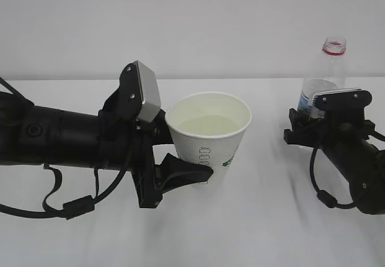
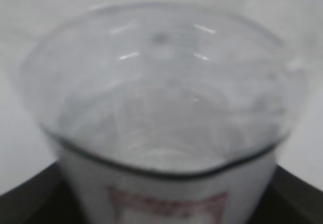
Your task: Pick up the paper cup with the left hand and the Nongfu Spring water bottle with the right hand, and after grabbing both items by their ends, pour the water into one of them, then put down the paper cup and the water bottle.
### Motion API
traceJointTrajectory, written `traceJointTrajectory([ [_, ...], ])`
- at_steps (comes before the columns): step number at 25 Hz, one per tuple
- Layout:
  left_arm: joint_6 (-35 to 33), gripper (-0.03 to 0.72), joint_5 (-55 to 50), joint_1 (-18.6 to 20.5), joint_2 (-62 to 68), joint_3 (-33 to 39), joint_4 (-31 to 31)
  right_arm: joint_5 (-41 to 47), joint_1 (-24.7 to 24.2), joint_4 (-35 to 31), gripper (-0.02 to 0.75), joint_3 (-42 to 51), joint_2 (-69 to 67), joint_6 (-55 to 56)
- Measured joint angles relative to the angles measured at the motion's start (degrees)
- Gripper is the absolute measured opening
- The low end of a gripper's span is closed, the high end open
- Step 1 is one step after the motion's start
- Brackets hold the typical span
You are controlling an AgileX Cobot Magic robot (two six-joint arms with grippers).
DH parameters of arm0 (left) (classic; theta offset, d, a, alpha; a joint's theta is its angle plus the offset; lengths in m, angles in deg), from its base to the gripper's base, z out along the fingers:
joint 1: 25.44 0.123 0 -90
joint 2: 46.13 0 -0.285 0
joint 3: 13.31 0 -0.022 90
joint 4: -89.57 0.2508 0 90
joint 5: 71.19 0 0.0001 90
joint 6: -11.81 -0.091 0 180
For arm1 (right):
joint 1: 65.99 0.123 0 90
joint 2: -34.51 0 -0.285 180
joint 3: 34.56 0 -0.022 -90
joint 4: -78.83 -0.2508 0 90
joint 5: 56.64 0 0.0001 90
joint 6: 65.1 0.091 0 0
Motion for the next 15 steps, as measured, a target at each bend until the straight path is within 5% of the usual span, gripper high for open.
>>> traceJointTrajectory([
  [4, 0.0, 0.489, 0.0, 0.0, 0.0, 0.0, 0.0, -0.7, 0.0, 0.0, 0.661, -0.1, 0.0, 0.0],
  [15, 0.0, 0.489, 0.0, 0.0, 0.0, 0.0, -0.3, -0.9, 0.0, 0.1, 0.663, 1.1, 2.4, 0.0],
])
